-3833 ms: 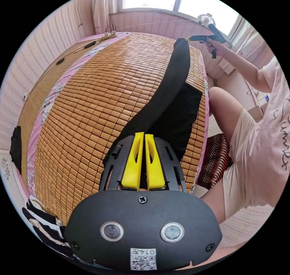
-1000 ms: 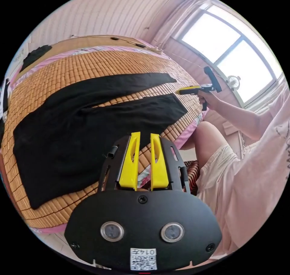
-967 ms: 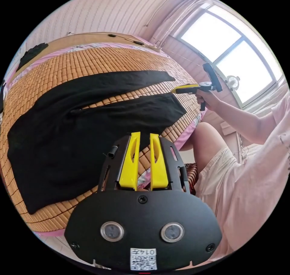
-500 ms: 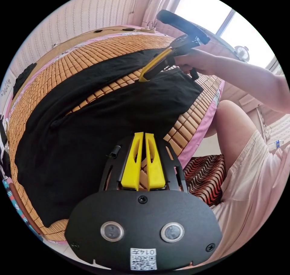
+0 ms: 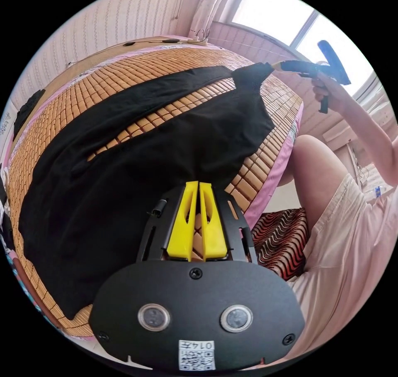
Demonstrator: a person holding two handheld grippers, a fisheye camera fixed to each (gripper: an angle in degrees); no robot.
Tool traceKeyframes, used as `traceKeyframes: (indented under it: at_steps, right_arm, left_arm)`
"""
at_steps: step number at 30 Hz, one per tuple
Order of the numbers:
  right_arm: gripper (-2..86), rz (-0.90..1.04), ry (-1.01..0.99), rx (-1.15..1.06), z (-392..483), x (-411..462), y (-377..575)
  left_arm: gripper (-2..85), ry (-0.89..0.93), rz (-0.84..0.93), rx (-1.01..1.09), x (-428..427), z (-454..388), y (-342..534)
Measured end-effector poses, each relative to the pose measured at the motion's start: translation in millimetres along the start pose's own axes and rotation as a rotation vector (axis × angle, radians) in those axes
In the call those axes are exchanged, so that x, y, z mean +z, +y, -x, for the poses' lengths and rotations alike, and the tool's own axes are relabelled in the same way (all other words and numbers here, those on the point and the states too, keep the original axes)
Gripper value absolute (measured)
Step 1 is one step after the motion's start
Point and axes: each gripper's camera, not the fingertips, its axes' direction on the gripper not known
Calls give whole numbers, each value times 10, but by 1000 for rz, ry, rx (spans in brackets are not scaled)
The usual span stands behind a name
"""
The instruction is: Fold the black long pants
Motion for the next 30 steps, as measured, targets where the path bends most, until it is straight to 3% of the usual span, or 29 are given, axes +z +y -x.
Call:
traceKeyframes:
  at_steps: [5,9,17,23,27,30]
  right_arm:
    - [12,-133,143,85,-352,-499,117]
    - [30,-109,243,93,-416,-369,103]
    - [77,100,359,146,-746,242,273]
    - [7,371,546,42,-858,924,283]
    - [-4,412,630,2,-862,914,239]
    - [-6,400,569,27,-929,874,217]
  left_arm:
    - [-9,17,4,6,42,-21,-77]
    - [-9,-6,8,24,69,-101,-143]
    - [1,-78,61,67,114,-271,-333]
    - [37,-106,2,99,-59,-420,-489]
    - [53,-126,2,96,-20,-379,-672]
    - [56,-118,33,76,119,-296,-768]
